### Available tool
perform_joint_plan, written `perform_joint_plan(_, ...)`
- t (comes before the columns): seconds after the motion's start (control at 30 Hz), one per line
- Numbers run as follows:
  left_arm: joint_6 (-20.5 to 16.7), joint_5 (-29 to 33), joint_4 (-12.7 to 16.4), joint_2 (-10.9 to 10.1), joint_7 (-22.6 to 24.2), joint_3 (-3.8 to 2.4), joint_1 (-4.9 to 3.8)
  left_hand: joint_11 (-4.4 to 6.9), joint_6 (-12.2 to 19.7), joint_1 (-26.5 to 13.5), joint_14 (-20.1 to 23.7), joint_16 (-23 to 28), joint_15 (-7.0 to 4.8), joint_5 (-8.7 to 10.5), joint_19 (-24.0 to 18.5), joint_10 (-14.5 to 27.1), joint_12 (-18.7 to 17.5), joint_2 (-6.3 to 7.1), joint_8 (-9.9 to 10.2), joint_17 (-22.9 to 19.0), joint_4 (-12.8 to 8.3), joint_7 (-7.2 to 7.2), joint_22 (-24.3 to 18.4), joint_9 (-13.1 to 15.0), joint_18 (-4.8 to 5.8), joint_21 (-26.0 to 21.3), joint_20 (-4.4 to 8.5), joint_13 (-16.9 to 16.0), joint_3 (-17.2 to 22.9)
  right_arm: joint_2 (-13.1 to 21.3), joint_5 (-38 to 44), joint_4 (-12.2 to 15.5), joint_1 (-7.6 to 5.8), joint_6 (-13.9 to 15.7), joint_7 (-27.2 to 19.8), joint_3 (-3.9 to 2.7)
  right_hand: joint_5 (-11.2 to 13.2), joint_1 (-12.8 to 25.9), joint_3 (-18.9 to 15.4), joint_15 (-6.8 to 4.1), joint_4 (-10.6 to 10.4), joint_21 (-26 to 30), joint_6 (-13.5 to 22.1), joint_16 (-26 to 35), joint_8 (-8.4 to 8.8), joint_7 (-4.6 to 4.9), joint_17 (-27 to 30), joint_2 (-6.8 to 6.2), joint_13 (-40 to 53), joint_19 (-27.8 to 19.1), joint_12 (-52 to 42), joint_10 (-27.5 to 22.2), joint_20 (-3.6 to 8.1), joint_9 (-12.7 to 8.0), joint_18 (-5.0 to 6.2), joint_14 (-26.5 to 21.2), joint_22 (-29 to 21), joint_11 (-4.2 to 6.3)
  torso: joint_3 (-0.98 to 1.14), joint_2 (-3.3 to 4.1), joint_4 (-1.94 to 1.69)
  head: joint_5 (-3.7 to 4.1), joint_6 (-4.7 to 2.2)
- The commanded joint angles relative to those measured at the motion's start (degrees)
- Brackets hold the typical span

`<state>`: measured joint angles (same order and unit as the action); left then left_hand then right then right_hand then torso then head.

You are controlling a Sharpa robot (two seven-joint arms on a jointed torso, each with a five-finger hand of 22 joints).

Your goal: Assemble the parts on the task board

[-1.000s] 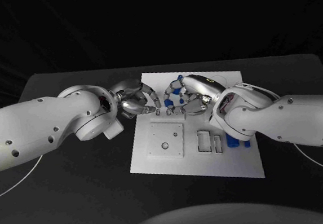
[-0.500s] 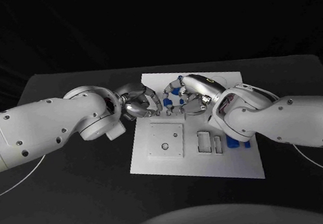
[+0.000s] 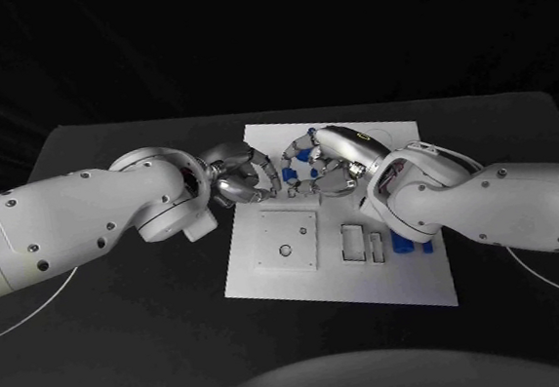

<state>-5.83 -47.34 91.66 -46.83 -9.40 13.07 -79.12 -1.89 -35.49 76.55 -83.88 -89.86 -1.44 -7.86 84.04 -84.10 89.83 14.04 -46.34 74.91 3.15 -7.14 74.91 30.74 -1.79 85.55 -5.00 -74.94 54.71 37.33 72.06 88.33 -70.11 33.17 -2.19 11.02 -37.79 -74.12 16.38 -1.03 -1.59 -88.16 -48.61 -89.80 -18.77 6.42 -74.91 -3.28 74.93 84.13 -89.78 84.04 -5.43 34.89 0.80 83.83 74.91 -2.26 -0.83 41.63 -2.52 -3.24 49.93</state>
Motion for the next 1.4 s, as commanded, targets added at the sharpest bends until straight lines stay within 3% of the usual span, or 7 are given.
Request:
perform_joint_plan(0.03, -1.4, -0.4, 0.3, 0.1, 1.4, -0.04, 0.01, -0.41, 0.5, -0.6, -6.1, -0.1, 0.40, 0.07, 1.6, -5.9, 0.2, -0.07, 0.1, 15.1, 0.0, -0.05, 13.1, -0.1, 0.25, -0.3, -0.16, -15.1, 0.3, -0.1, 0.1, 0.1, 0.04, -0.8, 0.0, -0.01, -0.2, -0.1, 0.5, 0.16, 0.1, 0.2, -0.2, -0.2, -0.35, -0.02, -15.1, 0.65, 15.1, 4.2, -0.2, 6.0, 0.05, 10.3, -0.15, 6.2, 14.2, -0.17, 0.00, -0.02, 0.01, -0.06, 0.07)
perform_joint_plan(1.4, -3.5, -0.4, 1.3, 0.3, 2.9, -0.04, 0.03, -0.67, 0.9, -0.6, -6.1, -0.1, 0.67, 0.14, 2.0, -5.9, 0.2, -0.52, 0.4, 15.1, 0.2, -0.28, 13.2, -0.6, 0.37, 0.1, -0.41, -15.1, 0.6, -0.1, 0.5, -0.3, 0.12, -2.3, 1.2, -0.01, -0.2, -0.1, 0.6, 0.19, 0.1, 0.4, -0.2, -0.2, -0.30, 0.02, -15.1, 0.68, 15.1, 4.1, -0.2, 6.0, 0.02, 10.5, -0.09, 6.2, 14.2, -0.21, 0.03, -0.04, 0.02, 0.28, 0.07)
